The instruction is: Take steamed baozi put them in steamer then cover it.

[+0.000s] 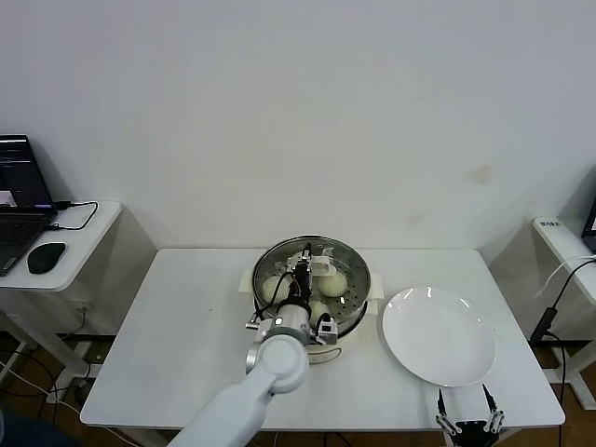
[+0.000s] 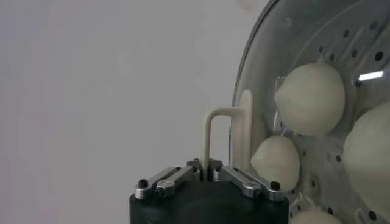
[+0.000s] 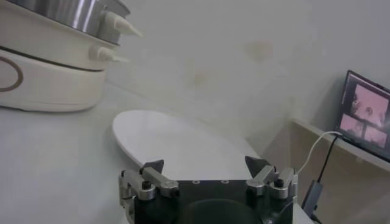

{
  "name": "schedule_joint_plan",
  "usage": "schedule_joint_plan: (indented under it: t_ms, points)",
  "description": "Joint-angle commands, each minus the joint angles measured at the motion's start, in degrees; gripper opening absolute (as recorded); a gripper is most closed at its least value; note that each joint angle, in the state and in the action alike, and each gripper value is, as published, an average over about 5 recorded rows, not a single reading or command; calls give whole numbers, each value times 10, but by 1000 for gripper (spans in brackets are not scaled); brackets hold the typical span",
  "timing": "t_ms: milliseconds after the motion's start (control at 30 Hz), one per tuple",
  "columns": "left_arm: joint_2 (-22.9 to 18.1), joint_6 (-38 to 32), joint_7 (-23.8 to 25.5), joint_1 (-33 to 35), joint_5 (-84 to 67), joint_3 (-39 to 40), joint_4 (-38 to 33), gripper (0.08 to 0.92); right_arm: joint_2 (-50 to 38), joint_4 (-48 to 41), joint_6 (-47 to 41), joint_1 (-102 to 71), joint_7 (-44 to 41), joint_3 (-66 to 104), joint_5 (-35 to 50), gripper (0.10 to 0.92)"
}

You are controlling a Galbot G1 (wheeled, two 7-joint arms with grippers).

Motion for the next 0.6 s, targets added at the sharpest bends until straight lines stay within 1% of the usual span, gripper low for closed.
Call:
schedule_joint_plan:
  t_ms: [33, 133, 233, 400, 500, 567, 600]
  points:
    - [6, -1, 0, 14, 4, -5, -38, 375, 0, -1, 0, 1, 0, -2, -1, 823]
    - [17, 0, -2, 36, -4, -12, -74, 462, 0, 0, 0, 1, 0, -2, -1, 823]
    - [37, -1, -11, 71, -27, -23, -119, 549, 0, 0, -1, 0, 0, -1, -1, 823]
    - [77, -1, -41, 148, -138, -55, -204, 687, 0, -1, -1, 0, 0, -1, -1, 823]
    - [104, -11, -79, 204, -255, -89, -257, 769, 0, -2, -1, 0, -1, -3, -1, 823]
    - [119, -28, -129, 241, -345, -115, -287, 805, 0, -2, 0, 0, -1, -4, -1, 823]
    - [124, -49, -162, 261, -389, -132, -296, 812, 0, -2, 0, 0, -1, -4, -1, 823]
